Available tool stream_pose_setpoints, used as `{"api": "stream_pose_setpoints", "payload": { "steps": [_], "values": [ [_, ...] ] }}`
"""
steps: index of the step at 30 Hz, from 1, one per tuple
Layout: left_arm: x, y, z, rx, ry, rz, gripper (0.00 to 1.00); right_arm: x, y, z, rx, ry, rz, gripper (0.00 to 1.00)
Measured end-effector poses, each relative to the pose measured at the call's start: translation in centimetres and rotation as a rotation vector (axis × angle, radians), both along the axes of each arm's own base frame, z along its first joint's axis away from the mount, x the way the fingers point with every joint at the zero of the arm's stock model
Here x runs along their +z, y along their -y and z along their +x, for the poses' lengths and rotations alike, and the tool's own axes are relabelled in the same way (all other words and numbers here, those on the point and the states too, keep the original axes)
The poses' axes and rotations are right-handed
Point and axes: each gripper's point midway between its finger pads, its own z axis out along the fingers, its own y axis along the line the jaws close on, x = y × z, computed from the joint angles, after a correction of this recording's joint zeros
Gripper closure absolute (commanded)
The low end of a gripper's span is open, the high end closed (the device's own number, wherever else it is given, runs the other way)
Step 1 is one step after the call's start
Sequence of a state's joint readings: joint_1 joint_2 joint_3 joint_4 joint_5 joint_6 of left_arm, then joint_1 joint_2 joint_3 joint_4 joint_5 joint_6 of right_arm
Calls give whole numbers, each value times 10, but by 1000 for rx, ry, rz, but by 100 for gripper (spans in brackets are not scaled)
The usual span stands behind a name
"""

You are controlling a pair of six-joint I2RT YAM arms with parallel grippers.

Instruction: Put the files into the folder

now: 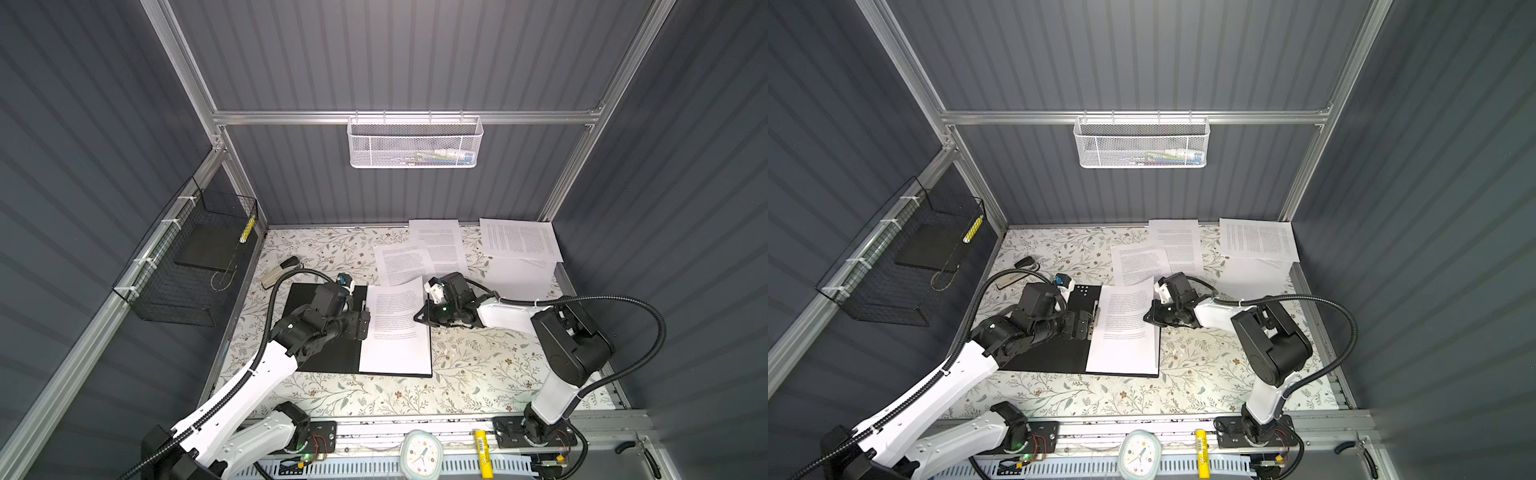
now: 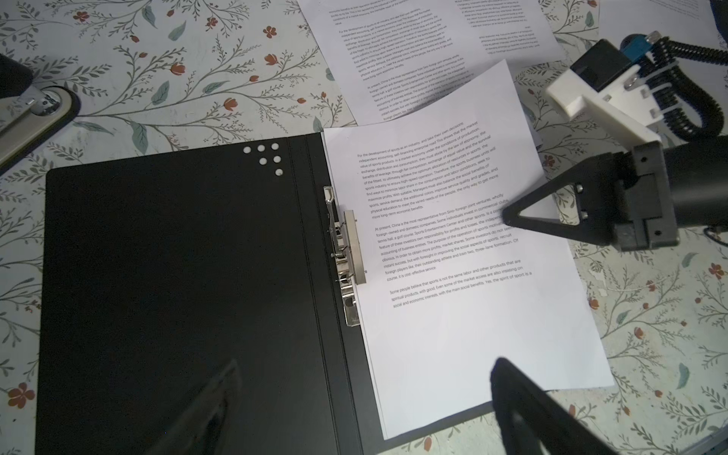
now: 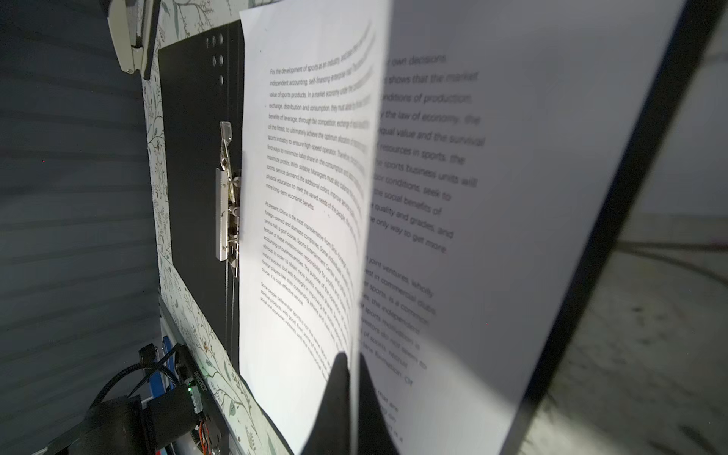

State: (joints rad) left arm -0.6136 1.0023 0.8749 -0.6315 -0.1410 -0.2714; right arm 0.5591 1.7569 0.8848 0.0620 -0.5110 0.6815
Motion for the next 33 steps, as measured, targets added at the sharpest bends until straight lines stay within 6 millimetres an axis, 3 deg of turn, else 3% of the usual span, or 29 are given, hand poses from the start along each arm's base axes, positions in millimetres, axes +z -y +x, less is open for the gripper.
{"api": "stream_pose_setpoints", "payload": {
  "steps": [24,33],
  "values": [
    [-2,1,0,-5,-8,5,0,1,-9,0,16,-4,22,100],
    [-3,1,0,-5,-11,6,0,1,-9,0,12,-8,24,81]
  ]
}}
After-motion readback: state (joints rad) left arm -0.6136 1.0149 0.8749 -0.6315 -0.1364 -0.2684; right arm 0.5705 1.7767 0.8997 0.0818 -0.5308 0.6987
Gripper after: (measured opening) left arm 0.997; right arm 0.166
